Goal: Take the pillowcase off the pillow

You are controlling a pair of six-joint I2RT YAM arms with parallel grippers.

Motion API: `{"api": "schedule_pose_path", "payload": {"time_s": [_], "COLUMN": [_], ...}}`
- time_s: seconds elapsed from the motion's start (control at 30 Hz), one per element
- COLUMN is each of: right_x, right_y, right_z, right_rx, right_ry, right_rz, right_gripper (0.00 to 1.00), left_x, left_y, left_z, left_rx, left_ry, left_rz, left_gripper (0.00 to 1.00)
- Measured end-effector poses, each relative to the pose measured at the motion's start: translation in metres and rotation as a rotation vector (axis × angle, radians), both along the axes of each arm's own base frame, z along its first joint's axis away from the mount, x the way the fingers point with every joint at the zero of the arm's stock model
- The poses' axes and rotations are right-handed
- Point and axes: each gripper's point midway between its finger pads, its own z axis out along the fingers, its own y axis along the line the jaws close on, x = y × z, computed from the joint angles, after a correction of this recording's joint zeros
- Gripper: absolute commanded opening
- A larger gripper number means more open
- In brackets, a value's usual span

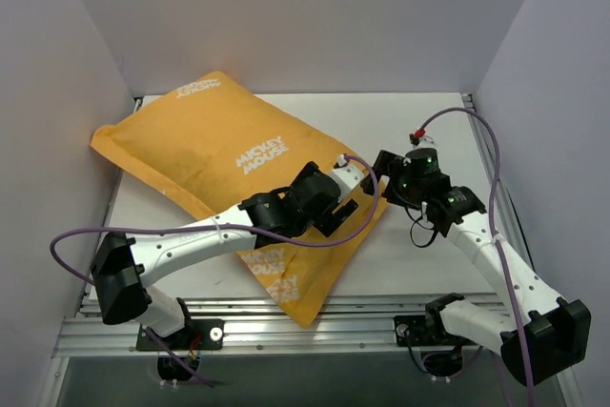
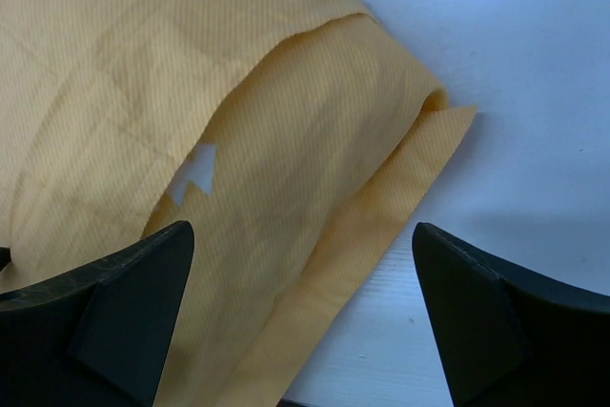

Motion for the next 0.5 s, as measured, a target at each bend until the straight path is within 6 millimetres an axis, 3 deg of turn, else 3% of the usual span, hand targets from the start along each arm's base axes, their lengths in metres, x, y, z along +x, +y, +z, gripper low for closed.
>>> {"api": "schedule_pose_path", "payload": {"time_s": [0.17, 0.5], "right_x": [-0.009, -0.008], "right_y": [0.012, 0.049], "right_z": [-0.023, -0.052], "right_rx": [0.077, 0.248], "right_ry": [0.052, 0.097], "right_rz": [0.035, 0.121], "right_gripper": [0.92, 0.91], "left_x": [0.008, 0.025], "left_y": [-0.005, -0.007], "left_z": [-0.016, -0.018], "left_rx": [0.078, 0.143], "left_ry": [-0.033, -0.105], "left_rz": [-0.002, 0.032], "left_gripper": [0.94, 0.94]}}
